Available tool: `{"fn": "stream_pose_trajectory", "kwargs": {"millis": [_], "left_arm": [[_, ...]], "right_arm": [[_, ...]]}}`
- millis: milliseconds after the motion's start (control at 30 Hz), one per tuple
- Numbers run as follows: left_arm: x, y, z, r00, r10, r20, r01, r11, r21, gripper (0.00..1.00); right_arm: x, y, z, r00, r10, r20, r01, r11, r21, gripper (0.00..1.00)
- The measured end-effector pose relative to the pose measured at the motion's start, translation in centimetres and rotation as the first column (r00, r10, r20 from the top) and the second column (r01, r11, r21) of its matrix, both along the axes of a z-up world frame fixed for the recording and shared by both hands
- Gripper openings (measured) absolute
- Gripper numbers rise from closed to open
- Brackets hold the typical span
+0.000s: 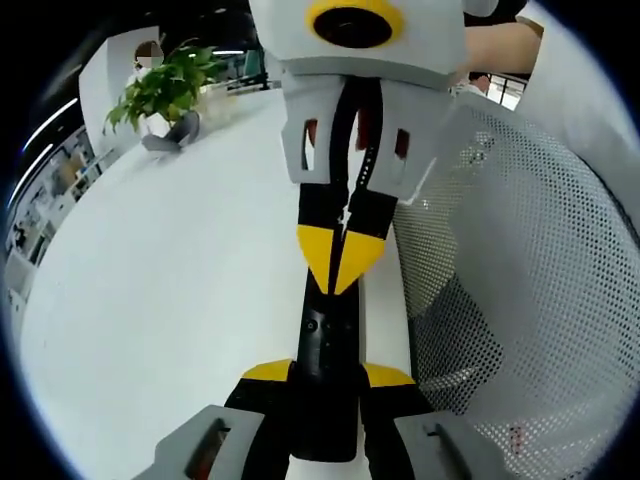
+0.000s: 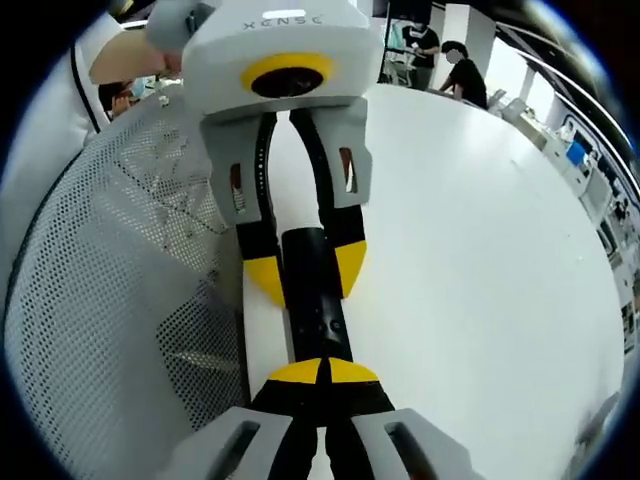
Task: Press the specified remote control buttons in sequence, fully releasing each button before pressing the next.
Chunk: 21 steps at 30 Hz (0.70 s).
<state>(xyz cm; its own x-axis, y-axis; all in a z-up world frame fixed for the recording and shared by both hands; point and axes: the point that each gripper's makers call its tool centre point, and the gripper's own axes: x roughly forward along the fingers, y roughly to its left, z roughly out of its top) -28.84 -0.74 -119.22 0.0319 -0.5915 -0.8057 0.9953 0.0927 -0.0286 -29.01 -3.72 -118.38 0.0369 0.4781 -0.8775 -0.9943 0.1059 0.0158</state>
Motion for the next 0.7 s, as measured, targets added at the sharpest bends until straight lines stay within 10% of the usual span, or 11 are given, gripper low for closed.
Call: {"fn": "stream_pose_trajectory", "kwargs": {"millis": [700], "left_arm": [[0.06,0.0,-0.14,1.0,-0.014,0.0,0.014,0.999,0.047,0.24]], "right_arm": [[0.1,-0.26,0.12,0.999,-0.052,-0.008,0.052,0.998,0.04,0.0]]}}
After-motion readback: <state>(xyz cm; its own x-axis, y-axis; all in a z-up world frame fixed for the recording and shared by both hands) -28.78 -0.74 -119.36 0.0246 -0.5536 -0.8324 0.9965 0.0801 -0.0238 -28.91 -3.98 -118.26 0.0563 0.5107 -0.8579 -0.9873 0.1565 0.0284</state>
